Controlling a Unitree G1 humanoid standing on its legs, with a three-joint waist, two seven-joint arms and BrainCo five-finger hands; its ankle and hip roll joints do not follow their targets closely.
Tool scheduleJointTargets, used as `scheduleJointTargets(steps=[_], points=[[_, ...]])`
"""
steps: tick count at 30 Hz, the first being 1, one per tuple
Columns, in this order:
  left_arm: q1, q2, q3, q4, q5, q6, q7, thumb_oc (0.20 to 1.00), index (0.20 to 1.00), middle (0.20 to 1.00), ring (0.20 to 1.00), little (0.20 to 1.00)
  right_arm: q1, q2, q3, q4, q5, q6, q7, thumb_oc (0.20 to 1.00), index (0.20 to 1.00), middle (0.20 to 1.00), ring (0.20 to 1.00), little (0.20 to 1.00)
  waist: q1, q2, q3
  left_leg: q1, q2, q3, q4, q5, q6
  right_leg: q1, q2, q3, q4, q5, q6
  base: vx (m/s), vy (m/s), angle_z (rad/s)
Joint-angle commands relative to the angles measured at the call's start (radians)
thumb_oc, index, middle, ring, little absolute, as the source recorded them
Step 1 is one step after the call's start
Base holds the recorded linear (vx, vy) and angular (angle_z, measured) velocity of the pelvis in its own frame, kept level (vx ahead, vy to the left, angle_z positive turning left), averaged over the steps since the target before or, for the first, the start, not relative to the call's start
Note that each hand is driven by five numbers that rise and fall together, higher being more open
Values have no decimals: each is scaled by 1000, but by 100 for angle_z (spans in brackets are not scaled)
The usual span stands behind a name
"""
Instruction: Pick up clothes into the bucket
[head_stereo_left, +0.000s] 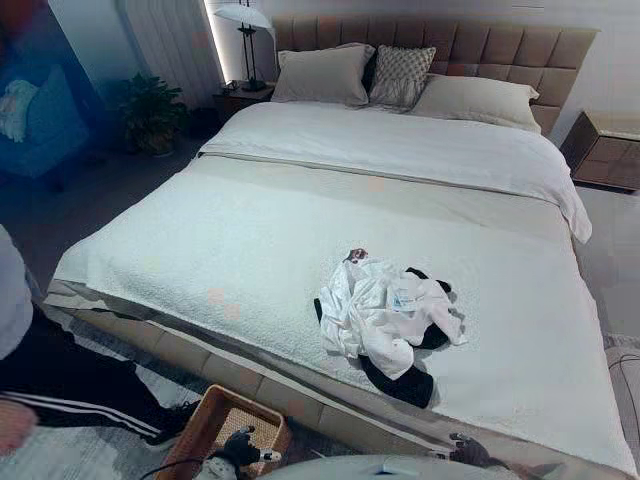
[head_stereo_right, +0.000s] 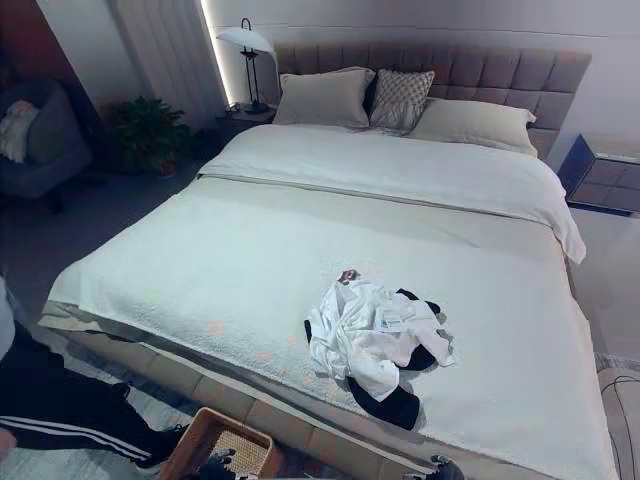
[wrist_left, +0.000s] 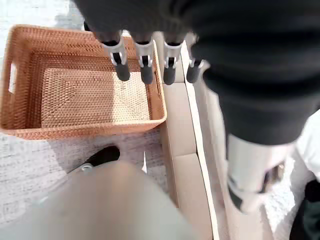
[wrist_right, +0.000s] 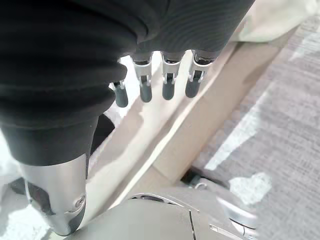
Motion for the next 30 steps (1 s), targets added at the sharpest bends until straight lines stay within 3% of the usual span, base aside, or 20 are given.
scheduleJointTargets(steps=[1,18,30], points=[[-47,-21,-3,10,-4,-14,-11,1000,1000,1000,1000,1000,-63,6,51,45,-28,-6,3,1000,1000,1000,1000,1000,-36,-80,8,-81,-33,-29,37,12,-31,46,-56,44,12,-74,64,-240,-142,18],[-46,-19,5,20,-12,-8,-6,1000,1000,1000,1000,1000,-76,3,37,21,2,-12,-13,1000,1000,1000,1000,1000,-35,-80,13,-88,-33,-30,37,12,-31,41,-56,42,12,-75,64,0,0,0],[-116,30,1,-51,-44,-19,43,1000,1000,1000,1000,1000,-274,-106,-4,-355,96,-63,-120,1000,1000,1000,1000,1000,-26,-75,83,-167,-41,-31,50,30,-30,-43,-64,37,39,-59,70,-48,9,0]])
